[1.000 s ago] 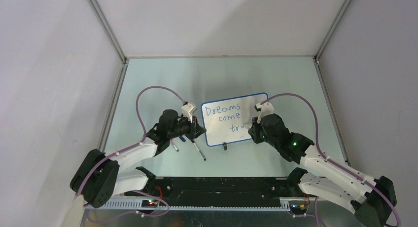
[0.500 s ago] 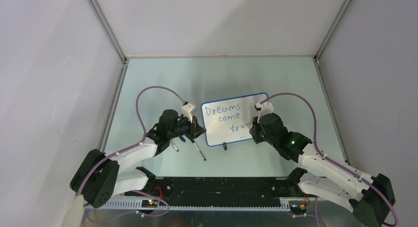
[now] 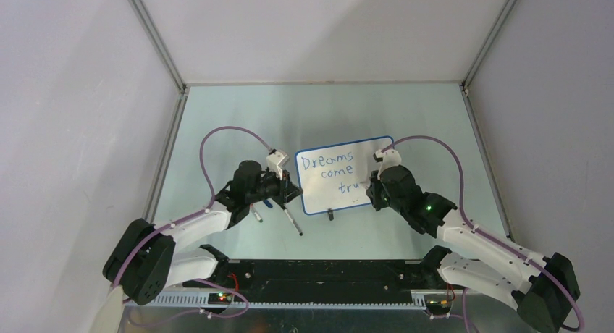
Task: Write a sentence on the whiteboard
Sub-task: Write a sentence with the whiteboard marker.
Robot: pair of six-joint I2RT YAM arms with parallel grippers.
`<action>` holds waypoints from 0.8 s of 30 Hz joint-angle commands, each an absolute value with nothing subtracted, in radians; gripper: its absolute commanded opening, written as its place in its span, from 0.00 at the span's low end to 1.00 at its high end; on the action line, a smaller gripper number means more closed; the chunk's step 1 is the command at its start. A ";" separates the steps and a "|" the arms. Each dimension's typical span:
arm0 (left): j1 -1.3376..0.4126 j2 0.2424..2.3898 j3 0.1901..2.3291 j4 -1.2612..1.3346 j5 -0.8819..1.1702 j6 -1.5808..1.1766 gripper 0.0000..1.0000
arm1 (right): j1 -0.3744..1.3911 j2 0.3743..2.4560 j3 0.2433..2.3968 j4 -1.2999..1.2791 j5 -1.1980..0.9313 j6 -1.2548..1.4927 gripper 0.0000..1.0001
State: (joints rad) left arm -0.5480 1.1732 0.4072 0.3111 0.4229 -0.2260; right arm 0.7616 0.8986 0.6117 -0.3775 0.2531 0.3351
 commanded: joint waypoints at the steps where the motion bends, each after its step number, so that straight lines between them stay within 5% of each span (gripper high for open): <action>1: -0.555 1.163 0.436 0.327 0.434 -0.201 0.23 | 0.755 0.905 0.614 -0.332 0.259 0.322 0.00; 24: -0.554 1.162 0.435 0.327 0.435 -0.201 0.23 | 0.724 0.904 0.615 -0.365 0.298 0.352 0.00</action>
State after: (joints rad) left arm -0.5480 1.1732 0.4072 0.3111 0.4232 -0.2260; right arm 0.7353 0.9127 0.6117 -0.3698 0.2573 0.3405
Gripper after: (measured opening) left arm 0.233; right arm 0.145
